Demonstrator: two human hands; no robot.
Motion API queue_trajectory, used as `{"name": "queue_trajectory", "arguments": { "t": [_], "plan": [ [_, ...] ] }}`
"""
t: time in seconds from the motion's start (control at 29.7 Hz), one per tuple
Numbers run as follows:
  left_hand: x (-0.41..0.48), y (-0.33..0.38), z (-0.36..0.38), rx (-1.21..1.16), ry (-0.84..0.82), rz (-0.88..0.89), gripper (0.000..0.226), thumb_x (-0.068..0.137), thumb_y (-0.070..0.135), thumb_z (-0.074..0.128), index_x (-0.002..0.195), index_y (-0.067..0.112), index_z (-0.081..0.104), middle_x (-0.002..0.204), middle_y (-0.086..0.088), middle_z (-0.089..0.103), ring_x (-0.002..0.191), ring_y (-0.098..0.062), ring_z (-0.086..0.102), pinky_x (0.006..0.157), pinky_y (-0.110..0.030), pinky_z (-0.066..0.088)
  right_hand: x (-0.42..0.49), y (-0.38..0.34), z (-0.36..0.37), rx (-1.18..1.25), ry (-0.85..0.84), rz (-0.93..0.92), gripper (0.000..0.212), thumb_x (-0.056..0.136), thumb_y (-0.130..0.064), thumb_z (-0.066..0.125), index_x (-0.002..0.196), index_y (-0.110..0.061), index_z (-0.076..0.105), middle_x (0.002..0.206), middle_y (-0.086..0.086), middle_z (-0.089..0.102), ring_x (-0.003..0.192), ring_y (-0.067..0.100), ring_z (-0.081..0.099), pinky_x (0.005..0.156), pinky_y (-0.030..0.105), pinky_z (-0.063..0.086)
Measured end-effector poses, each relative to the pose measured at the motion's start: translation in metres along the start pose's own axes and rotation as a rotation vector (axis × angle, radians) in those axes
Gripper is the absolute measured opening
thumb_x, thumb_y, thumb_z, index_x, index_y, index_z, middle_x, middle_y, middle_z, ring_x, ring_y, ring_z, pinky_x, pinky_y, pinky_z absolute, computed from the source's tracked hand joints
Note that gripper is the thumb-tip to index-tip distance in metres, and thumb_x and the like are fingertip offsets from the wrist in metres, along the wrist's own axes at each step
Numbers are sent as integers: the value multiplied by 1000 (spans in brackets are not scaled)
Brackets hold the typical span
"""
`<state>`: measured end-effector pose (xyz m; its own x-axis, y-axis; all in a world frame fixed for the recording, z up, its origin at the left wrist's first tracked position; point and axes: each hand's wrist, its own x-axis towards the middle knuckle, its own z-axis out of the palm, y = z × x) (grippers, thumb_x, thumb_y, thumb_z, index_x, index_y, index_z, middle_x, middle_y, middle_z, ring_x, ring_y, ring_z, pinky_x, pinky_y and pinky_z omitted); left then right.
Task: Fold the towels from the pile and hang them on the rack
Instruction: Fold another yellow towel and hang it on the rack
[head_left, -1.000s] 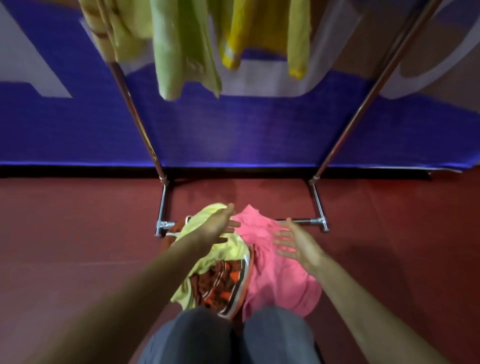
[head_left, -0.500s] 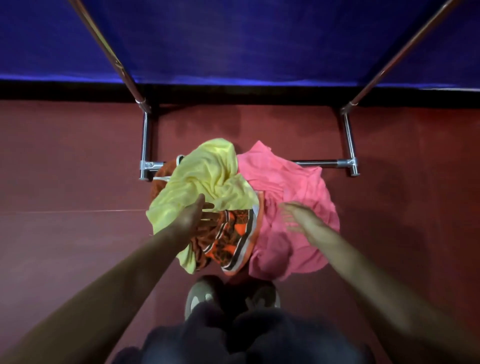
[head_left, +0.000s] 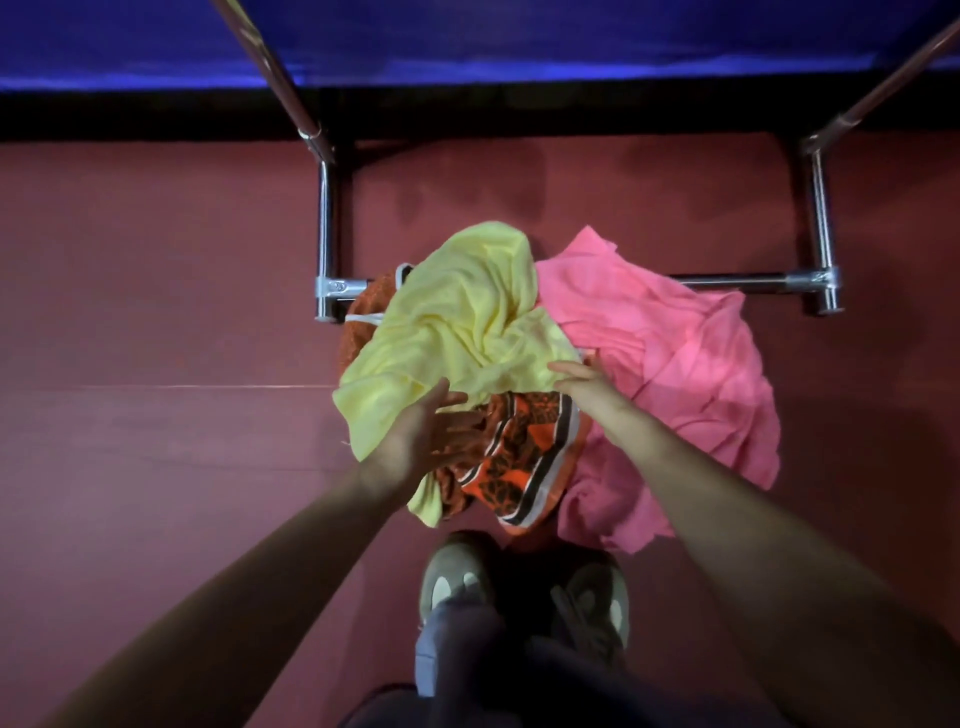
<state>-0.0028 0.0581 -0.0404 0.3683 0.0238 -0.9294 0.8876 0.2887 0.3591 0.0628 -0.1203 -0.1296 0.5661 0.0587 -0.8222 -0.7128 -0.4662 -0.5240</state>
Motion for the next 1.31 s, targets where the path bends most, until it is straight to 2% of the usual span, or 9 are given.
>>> {"name": "queue_trajectory", "arguments": {
  "t": [0.17, 0.3, 0.44, 0.54, 0.71, 0.94, 1.14, 1.21, 1.31],
  "plan": [
    [-1, -20, -3, -40, 33, -26, 27, 95, 37, 35, 90, 17, 53, 79, -2, 60, 64, -12, 60, 63, -25, 45, -5, 7, 8, 8, 26, -51, 35, 87, -5, 55, 121, -1, 55, 131, 17, 52, 116, 23, 52, 89, 18, 40],
    [-17, -23, 6, -44, 8, -37, 23, 93, 32, 38, 88, 17, 55, 83, -2, 61, 76, -17, 57, 69, -27, 43, -36, -1, -4, 159, 56, -218, 27, 87, -4, 55, 113, 0, 61, 114, 9, 60, 103, 9, 51, 72, -2, 40],
    [-43, -10, 17, -30, -12, 0, 21, 92, 30, 40, 83, 17, 54, 82, -4, 59, 73, -18, 54, 69, -29, 42, -77, -18, -17, 236, 86, -356, 18, 83, 3, 57, 100, 6, 64, 82, -5, 61, 71, -10, 57, 68, 3, 42],
    [-61, 5, 25, -10, -48, 67, 20, 93, 30, 40, 85, 17, 54, 85, -6, 58, 75, -20, 52, 78, -33, 43, -107, -34, -26, 244, 71, -448, 21, 83, 7, 55, 78, -13, 60, 71, -6, 55, 55, -12, 53, 60, 6, 40],
    [-123, 31, 35, 107, -113, 327, 15, 92, 26, 43, 94, 21, 57, 99, -3, 64, 82, -17, 58, 72, -26, 44, -182, -78, -58, 272, -21, -670, 30, 81, 10, 56, 80, -19, 48, 75, -2, 49, 60, -8, 52, 58, 7, 41],
    [-236, 32, 49, 291, -160, 650, 19, 90, 18, 50, 108, 16, 56, 90, 3, 59, 74, 0, 62, 74, -23, 46, -310, -128, -103, 333, -72, -873, 13, 71, -9, 56, 79, -19, 56, 69, -20, 65, 67, -8, 55, 65, 6, 42],
    [-313, 23, 67, 291, -296, 827, 18, 85, 38, 48, 101, 42, 57, 113, 20, 60, 116, -8, 52, 102, -34, 41, -391, -129, -104, 306, -266, -929, 17, 76, 3, 58, 79, -14, 59, 66, -14, 67, 63, -5, 58, 61, 7, 45],
    [-341, 20, 76, 260, -367, 922, 26, 82, 38, 47, 106, 41, 55, 113, 21, 62, 112, -3, 54, 99, -24, 44, -416, -128, -102, 268, -322, -938, 15, 74, 1, 59, 79, -14, 59, 66, -12, 67, 63, -3, 59, 61, 9, 46],
    [-376, 13, 80, 232, -340, 1006, 30, 89, 22, 45, 119, 23, 48, 109, 1, 61, 97, -9, 58, 83, -16, 49, -456, -124, -102, 224, -337, -983, 12, 71, -5, 57, 81, -11, 57, 67, -12, 68, 65, -4, 61, 61, 9, 46]
  ]
}}
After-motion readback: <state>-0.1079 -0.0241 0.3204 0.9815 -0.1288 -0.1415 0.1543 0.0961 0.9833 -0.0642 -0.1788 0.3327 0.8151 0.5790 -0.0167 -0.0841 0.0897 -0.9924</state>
